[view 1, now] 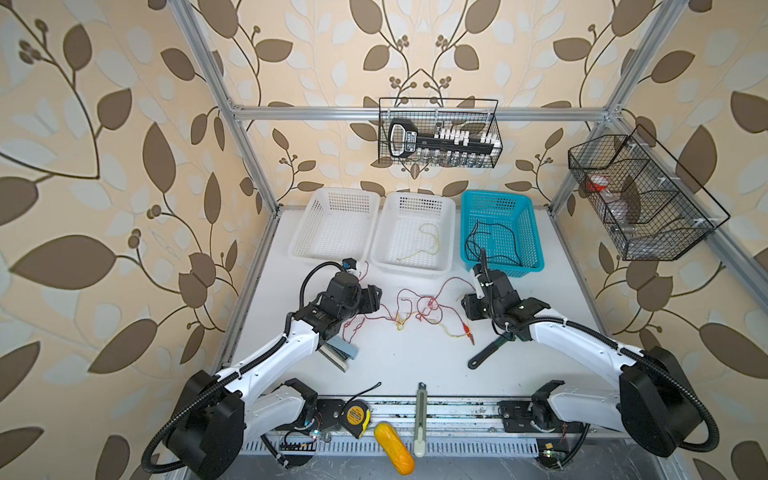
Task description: Untangle the cables
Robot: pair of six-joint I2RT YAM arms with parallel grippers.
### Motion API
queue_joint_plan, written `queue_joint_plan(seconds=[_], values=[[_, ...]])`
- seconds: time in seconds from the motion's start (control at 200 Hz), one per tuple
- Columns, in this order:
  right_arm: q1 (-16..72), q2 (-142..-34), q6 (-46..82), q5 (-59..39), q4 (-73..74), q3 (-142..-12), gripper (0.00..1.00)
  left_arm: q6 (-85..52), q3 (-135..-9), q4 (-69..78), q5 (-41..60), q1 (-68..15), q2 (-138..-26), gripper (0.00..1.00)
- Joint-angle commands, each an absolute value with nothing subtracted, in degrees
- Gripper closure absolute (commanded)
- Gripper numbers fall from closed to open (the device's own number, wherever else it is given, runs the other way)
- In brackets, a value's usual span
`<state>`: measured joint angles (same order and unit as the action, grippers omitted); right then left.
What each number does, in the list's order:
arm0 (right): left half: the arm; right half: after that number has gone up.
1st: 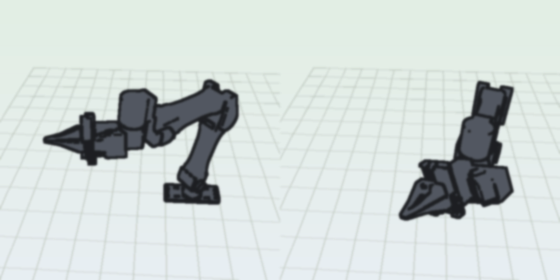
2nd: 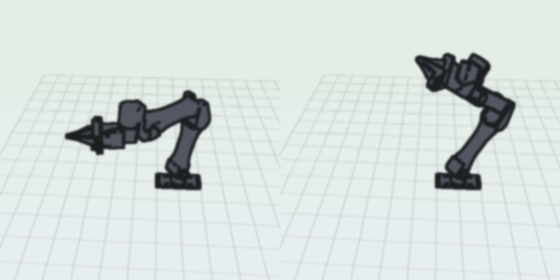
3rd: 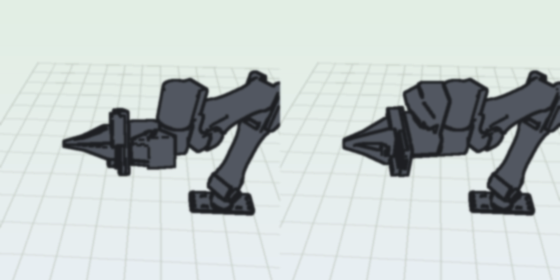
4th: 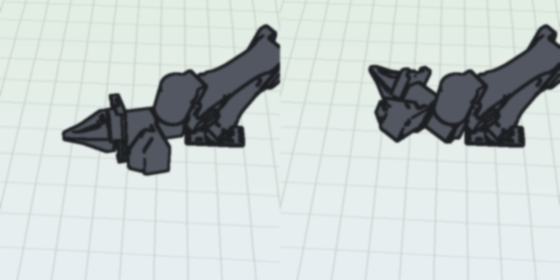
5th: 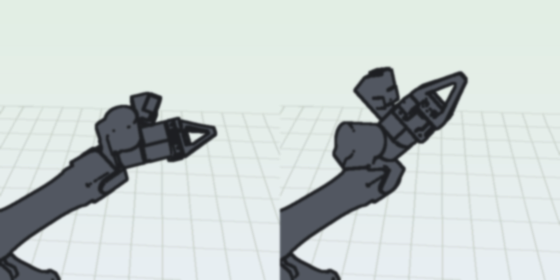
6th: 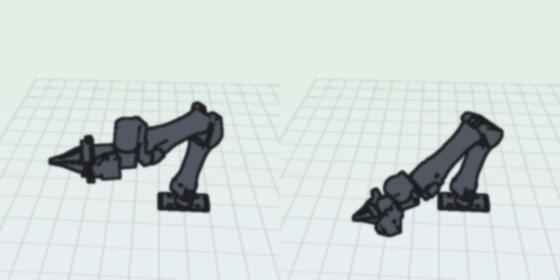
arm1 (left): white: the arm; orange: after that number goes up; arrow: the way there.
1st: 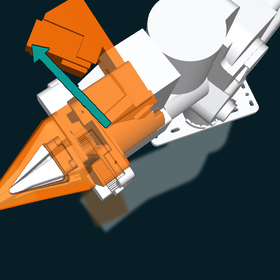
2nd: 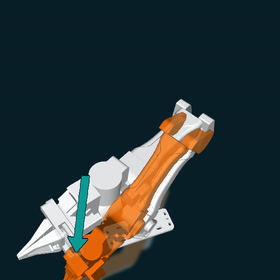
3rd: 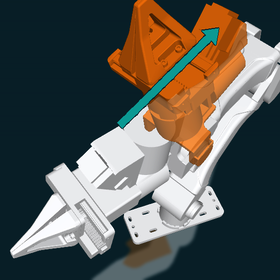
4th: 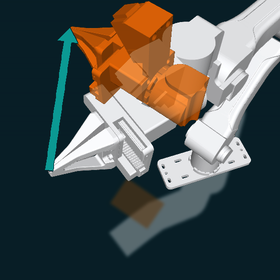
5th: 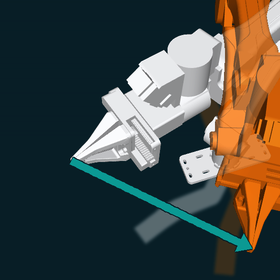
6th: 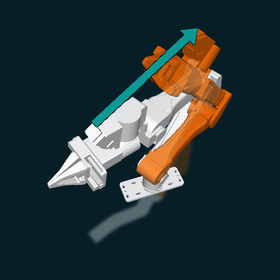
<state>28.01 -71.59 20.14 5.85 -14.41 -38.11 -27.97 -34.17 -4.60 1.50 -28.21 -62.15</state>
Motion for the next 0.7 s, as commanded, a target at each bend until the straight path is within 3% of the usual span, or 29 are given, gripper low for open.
queue_joint_plan(seconds=[0.0, 0.09, 0.17, 0.355, 0.695], values=[[28.3, -70.4, 21.2, 6.1, -16.0, -40.5, 0.50, -26.0, -37.1, -2.6, 3.3, -29.7, -60.4, 0.33], [29.9, -69.3, 22.4, 15.8, -18.7, -41.2, 0.47, -25.8, -37.2, -3.2, 2.7, -30.3, -60.6, 0.33], [29.8, -67.4, 22.7, 18.2, -19.2, -40.9, 0.42, -26.0, -37.0, -2.9, 3.1, -30.6, -60.9, 0.33], [31.4, -65.0, 17.0, 12.9, -16.7, -40.5, 0.41, -26.0, -37.2, -2.5, 4.0, -31.1, -62.7, 0.33], [38.4, -73.9, 15.0, 6.4, -11.5, -38.2, 0.46, -25.3, -37.9, -2.8, 4.2, -31.2, -64.6, 0.32]])
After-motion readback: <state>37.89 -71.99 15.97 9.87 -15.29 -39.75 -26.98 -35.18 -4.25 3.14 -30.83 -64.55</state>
